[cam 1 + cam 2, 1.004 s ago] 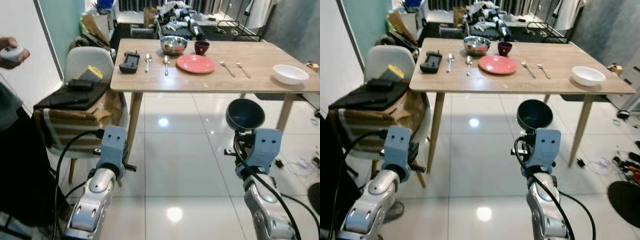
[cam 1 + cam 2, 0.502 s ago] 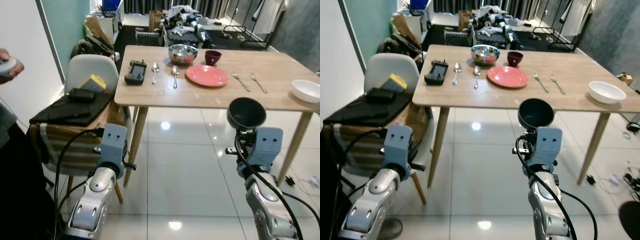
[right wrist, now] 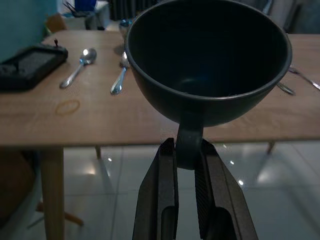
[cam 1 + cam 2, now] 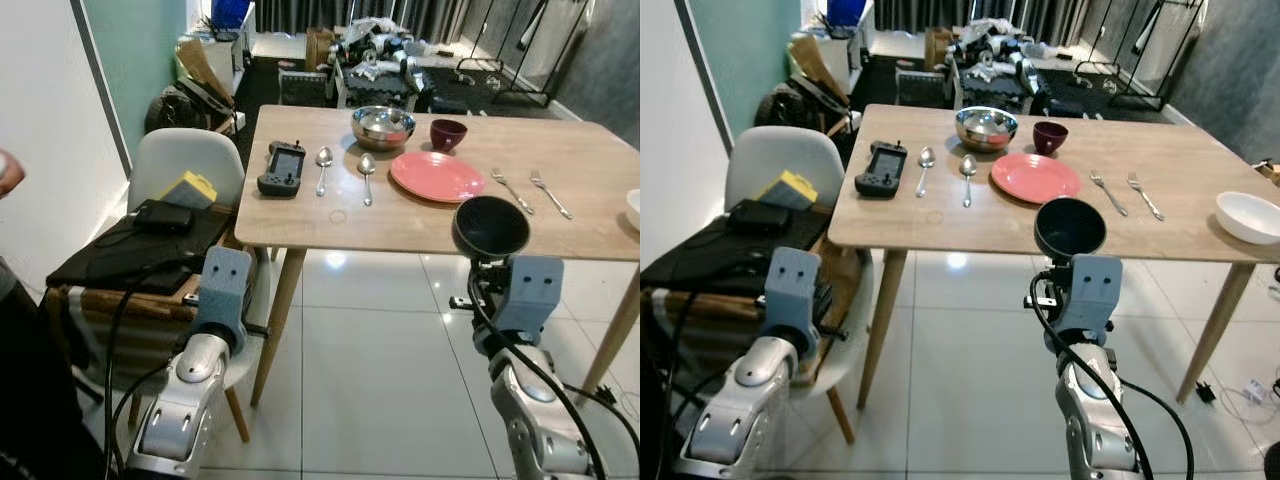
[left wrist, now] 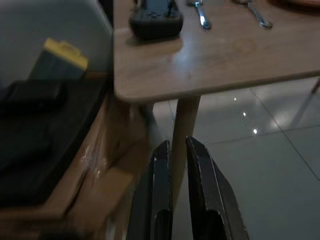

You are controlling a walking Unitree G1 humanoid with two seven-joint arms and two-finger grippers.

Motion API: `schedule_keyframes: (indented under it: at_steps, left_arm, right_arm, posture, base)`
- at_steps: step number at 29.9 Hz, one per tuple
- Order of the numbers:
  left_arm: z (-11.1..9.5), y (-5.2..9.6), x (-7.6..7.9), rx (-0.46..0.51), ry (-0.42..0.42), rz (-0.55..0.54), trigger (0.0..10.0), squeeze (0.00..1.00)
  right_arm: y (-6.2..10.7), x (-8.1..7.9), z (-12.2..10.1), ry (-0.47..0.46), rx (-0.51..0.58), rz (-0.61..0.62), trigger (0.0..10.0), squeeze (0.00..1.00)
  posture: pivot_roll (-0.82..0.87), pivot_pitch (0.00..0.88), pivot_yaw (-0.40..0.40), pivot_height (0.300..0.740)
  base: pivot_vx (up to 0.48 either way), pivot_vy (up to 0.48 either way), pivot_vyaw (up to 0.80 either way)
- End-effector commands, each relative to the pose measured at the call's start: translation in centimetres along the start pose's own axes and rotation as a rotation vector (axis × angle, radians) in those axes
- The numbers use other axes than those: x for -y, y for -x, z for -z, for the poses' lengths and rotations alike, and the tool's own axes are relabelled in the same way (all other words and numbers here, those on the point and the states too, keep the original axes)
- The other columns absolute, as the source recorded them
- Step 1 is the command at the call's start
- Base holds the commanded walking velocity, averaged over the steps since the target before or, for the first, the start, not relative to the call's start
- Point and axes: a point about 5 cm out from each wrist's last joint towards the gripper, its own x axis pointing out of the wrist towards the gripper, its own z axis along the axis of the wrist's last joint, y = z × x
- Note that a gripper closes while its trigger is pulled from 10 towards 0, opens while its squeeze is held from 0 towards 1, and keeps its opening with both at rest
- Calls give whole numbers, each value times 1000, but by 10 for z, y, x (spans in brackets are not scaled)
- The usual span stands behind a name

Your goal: Setting the table

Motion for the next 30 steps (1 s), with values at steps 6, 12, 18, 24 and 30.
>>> schedule_keyframes:
  at_steps: [6,12,18,24,30]
  left_arm:
    - [2,4,1,-1,-27,12,10000,0]
    - [-2,5,0,19,-51,19,10000,0]
    - [-5,6,-3,35,-78,22,10000,0]
    - [-11,6,-7,73,-105,32,10000,0]
    - [-18,16,-6,100,-99,128,10000,0]
  right_arm:
    - [8,-16,9,4,-46,-156,10000,0]
    - [11,-25,11,-27,-59,-201,10000,0]
    - [12,-27,13,-32,-66,-208,10000,0]
    - [14,-28,16,-27,-79,-218,10000,0]
    - [14,-26,16,2,-80,-222,10000,0]
  posture:
    - [78,74,28,740]
    - [87,83,29,740]
    - [88,87,31,740]
    - [89,88,32,740]
    - [93,94,32,740]
  base:
    - [465,0,0]
    - [465,0,0]
    - [465,0,0]
    - [465,0,0]
    - [117,0,0]
